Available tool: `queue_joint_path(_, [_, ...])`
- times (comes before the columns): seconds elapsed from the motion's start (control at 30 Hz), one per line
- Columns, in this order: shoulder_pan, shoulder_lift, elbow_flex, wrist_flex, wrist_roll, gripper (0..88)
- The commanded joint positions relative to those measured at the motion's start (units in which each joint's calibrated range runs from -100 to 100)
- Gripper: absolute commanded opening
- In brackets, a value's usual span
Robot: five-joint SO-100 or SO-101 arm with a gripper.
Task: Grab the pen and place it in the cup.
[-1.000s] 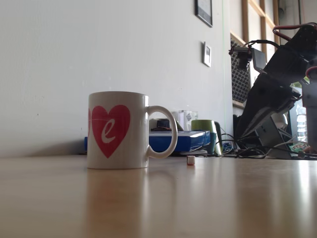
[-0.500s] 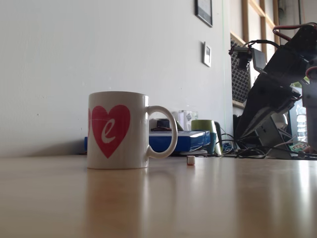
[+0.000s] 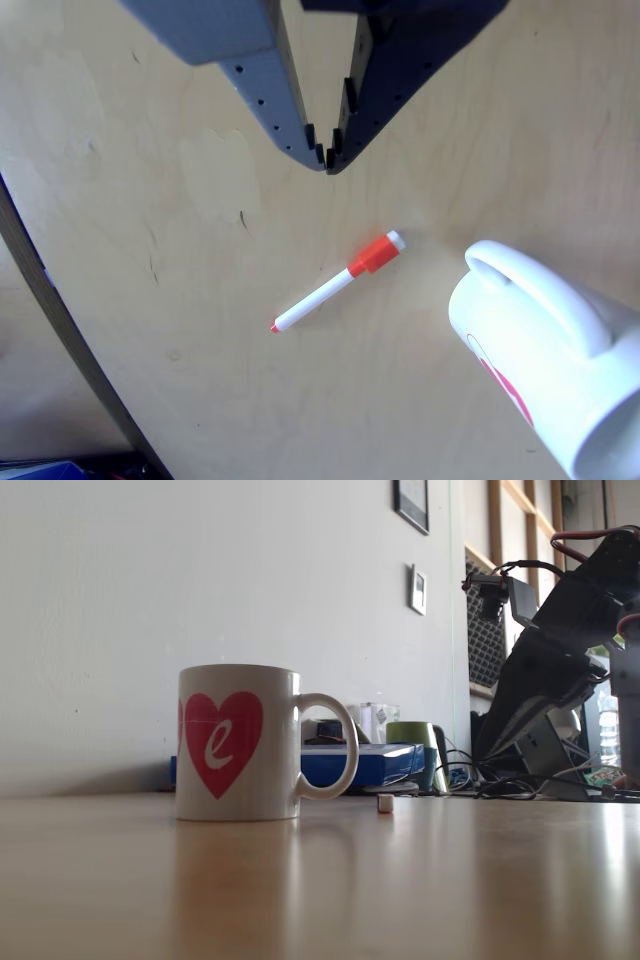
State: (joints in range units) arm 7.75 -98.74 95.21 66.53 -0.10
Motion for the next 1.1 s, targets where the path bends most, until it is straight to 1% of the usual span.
queue_joint_path(0.0, [0.1,-0.2,-0.2,-0.6,0.0,1.0])
queue_joint_path(1.07, [0.1,-0.4,-0.1,-1.2,0.1,1.0])
